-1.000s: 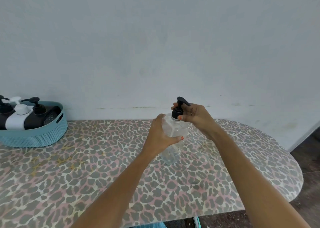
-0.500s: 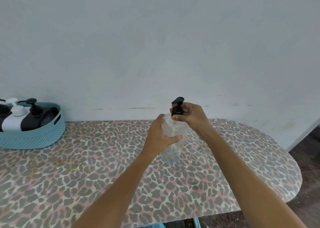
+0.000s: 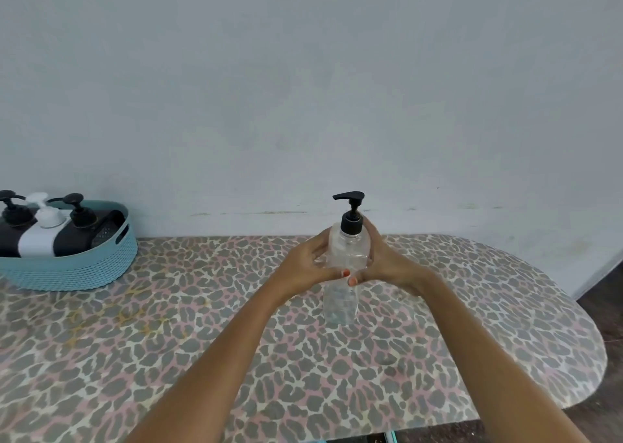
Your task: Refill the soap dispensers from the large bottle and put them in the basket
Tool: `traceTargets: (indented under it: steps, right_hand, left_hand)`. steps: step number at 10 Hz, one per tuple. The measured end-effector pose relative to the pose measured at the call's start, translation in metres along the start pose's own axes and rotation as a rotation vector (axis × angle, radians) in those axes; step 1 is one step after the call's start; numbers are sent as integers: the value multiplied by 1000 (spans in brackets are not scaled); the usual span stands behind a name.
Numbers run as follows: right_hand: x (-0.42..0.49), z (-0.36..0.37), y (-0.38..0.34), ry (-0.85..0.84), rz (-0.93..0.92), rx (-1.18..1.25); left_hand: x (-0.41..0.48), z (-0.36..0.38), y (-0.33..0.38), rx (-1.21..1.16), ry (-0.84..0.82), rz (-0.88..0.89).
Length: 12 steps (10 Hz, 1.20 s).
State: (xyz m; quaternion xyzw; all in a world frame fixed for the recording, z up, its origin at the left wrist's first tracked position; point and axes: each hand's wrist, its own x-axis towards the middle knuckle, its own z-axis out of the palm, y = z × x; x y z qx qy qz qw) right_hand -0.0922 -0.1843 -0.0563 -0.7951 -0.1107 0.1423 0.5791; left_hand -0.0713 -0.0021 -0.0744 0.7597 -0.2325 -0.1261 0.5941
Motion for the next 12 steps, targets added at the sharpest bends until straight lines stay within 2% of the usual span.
traceTargets:
  steps: [1, 2, 3, 4, 5, 6, 9, 11, 12]
  right_hand:
    - [2, 11, 14, -29, 32, -53]
    - [8, 21, 28, 117, 37, -36]
    - [33, 21, 36, 524, 30, -146]
    - [63, 16, 39, 826, 22, -210]
    - [90, 13, 39, 963, 21, -186]
    - [111, 13, 42, 1023, 55, -146]
    - [135, 26, 59, 1054, 81, -148]
    - [123, 30, 63, 982, 115, -106]
    - [107, 34, 61, 997, 171, -186]
  left_hand:
    - [-1, -1, -3, -63, -14, 1]
    - [1, -3, -7, -73, 5, 0]
    - [6, -8, -5, -73, 167, 2]
    - [12, -15, -4, -48, 291, 18]
    - [17, -23, -9, -5, 362, 20]
    - [21, -32, -18, 19, 401, 23]
    - [24, -45, -43, 80, 529, 20]
    - [23, -39, -39, 147, 528, 15]
    - [18, -39, -24, 163, 558, -16]
